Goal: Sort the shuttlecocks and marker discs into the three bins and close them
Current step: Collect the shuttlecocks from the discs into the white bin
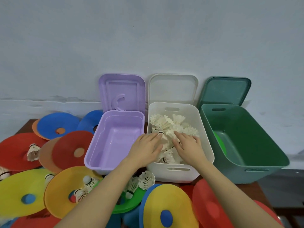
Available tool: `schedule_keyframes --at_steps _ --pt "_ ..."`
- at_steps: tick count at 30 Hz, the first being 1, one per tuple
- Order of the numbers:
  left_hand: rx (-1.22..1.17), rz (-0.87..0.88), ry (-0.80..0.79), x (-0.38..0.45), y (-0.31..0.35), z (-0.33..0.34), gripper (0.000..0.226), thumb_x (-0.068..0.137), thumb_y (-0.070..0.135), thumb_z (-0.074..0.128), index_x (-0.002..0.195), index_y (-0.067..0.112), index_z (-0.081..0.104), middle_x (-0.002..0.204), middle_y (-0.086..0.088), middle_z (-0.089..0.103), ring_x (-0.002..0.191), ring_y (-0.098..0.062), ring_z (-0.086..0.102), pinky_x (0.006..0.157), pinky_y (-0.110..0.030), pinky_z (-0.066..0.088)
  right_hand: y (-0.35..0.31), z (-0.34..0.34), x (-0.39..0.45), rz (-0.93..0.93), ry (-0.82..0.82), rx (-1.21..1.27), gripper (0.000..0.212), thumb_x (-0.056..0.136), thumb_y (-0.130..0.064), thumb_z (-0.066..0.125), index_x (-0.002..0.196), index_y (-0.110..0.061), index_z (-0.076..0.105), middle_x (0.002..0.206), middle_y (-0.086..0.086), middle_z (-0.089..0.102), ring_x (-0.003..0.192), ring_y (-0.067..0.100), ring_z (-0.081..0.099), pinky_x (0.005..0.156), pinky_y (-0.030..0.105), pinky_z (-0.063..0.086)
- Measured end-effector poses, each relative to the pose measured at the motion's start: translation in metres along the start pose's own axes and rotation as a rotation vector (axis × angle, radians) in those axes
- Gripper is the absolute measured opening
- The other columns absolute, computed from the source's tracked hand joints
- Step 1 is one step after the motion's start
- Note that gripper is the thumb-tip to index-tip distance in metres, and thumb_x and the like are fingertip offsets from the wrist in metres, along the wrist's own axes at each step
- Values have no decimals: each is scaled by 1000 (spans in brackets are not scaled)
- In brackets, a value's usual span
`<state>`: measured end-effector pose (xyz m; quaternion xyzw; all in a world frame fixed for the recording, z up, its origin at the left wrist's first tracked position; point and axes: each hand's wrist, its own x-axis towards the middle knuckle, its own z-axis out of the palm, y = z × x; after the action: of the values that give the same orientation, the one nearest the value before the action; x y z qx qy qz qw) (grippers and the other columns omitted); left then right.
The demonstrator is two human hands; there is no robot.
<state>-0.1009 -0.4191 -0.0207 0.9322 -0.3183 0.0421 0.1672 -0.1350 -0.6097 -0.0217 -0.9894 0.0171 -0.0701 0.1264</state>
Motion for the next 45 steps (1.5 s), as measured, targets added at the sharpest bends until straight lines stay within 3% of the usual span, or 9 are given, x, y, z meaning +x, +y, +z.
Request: schedule_keyframes --at_steps 7,10,14,21,26,31,38,42,45 --pt "24 -81 65 -31 -49 -39 50 96 38 36 141 19 37 146 0 39 133 -19 35 107 -30 21 -73 1 16 -219 124 126 40 95 -38 40 127 -19 54 122 0 59 114 24 52 94 38 34" --pt "47 -124 69 -60 -82 -54 55 93 45 27 141 21 37 146 3 38 133 -17 34 107 -31 21 -117 8 13 -329 118 258 51 89 -46 32 118 -15 61 108 1 65 100 25 59 86 37 42" --pt "49 -188 130 -112 -126 -81 69 83 52 14 134 20 48 139 2 48 127 -18 43 102 -33 28 -184 25 12 -448 77 315 44 90 -42 40 113 -14 65 102 0 68 95 25 63 81 40 49" --pt "35 -364 197 -219 -212 -110 39 91 33 47 125 17 58 129 1 56 122 -20 49 99 -37 34 -304 73 -4 -518 -36 352 44 87 -44 41 112 -16 65 102 0 67 93 24 61 79 39 47" --pt "14 -484 219 -292 -272 -114 50 86 41 36 113 12 66 114 -3 65 107 -25 59 89 -40 44 -379 115 -18 -562 -98 333 43 86 -44 45 111 -17 65 100 -1 65 92 22 59 73 35 43" --pt "-65 -619 267 -353 -324 -105 47 85 40 38 108 10 67 109 -4 67 101 -27 62 83 -41 49 -440 155 -37 -604 -180 367 43 86 -47 46 114 -19 64 106 -5 64 100 19 57 83 35 40" --pt "-151 -651 46 -409 -362 -78 64 82 61 28 131 27 50 135 6 51 125 -16 46 99 -39 37 -492 191 -54 -676 -230 341 43 83 -50 46 114 -25 63 107 -9 63 104 14 53 87 26 28" --pt "-207 -622 206 -406 -366 -78 49 80 56 43 105 18 63 103 7 66 98 -17 61 82 -39 48 -500 207 -61 -687 -172 252 40 80 -51 48 108 -28 64 109 -11 61 104 12 51 86 28 25" --pt "-239 -617 304 -405 -370 -74 37 80 47 57 97 15 67 95 5 68 90 -17 64 76 -41 51 -497 217 -66 -694 -125 140 35 77 -49 52 103 -31 66 117 -9 59 109 14 45 90 36 29"
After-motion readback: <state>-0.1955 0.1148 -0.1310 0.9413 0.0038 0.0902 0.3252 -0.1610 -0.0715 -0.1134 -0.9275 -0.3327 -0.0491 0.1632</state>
